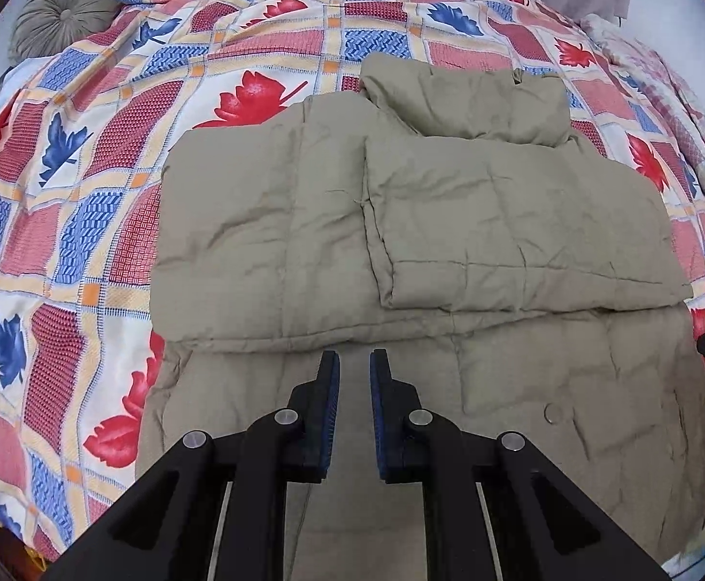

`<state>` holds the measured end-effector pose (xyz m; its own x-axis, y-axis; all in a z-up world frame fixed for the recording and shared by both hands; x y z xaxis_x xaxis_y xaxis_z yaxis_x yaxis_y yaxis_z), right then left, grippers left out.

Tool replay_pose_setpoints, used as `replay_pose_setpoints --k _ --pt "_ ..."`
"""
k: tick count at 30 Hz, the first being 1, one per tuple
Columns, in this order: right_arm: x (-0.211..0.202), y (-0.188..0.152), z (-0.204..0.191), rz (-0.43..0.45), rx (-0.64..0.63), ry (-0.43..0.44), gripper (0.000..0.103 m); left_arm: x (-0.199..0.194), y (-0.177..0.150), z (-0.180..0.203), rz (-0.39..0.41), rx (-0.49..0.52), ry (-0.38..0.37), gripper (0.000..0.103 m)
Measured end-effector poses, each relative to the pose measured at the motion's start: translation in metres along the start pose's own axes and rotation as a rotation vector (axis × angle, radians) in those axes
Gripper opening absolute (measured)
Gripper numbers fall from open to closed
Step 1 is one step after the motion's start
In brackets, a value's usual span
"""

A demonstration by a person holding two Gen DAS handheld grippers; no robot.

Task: Fold large clothes
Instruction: 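Smooth the folded jacket panel with the left tool and release, then move both open tools to the jacket hem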

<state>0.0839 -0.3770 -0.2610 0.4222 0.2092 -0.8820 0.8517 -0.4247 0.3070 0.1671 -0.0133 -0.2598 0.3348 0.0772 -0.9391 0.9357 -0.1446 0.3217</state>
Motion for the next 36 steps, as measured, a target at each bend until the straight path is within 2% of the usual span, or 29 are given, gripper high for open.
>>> replay_pose_setpoints --k 11,12,13,14,15,16,19,26,28,33,34,36 --pt "-0.01 -0.042 -0.018 -0.054 0.062 0.049 0.044 -0.029 -0.037 0.006 -0.031 0.028 -0.071 0.015" --pt "-0.012 -0.046 -0.021 -0.06 0.066 0.053 0.044 -0.031 -0.041 0.006 -0.035 0.031 -0.074 0.017" --pt "-0.013 -0.048 -0.023 -0.065 0.068 0.057 0.044 -0.034 -0.044 0.006 -0.04 0.032 -0.074 0.059" --pt "-0.014 -0.052 -0.026 -0.072 0.069 0.065 0.044 -0.037 -0.047 0.005 -0.045 0.028 -0.069 0.092" --pt "-0.015 -0.054 -0.029 -0.077 0.068 0.07 0.044 -0.042 -0.048 0.001 -0.026 0.007 -0.05 0.101" --pt "-0.017 -0.058 -0.033 -0.083 0.065 0.075 0.044 -0.048 -0.049 0.0 -0.004 0.003 -0.048 0.102" --pt "-0.022 -0.067 -0.041 -0.096 0.062 0.091 0.045 -0.055 -0.054 -0.003 -0.011 0.022 -0.025 0.102" --pt "-0.035 -0.084 -0.054 -0.127 0.09 0.122 0.051 -0.066 -0.074 -0.019 -0.066 0.002 0.017 0.102" --pt "-0.039 -0.089 -0.058 -0.138 0.101 0.144 0.062 -0.068 -0.081 -0.025 -0.079 -0.007 0.026 0.102" --pt "-0.047 -0.11 -0.069 -0.185 0.149 0.223 0.075 -0.073 -0.1 -0.037 -0.108 0.006 0.058 0.102" --pt "-0.048 -0.114 -0.069 -0.187 0.155 0.228 0.081 -0.073 -0.104 -0.04 -0.116 0.007 0.064 0.102" --pt "-0.051 -0.122 -0.068 -0.191 0.174 0.24 0.081 -0.073 -0.112 -0.043 -0.136 0.005 0.054 0.102"
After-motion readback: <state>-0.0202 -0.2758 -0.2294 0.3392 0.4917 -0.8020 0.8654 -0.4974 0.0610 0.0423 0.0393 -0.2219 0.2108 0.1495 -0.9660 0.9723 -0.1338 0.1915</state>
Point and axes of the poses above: each gripper's, at about its wrist camera, not at the fingertips, and x roughly the way its jaws point, z to its right, y to its top, the point moved 9 cm from there along x, roughly the way its jaws point, and after that the axes turned 11 degrees about y, right-handed, at the moved point
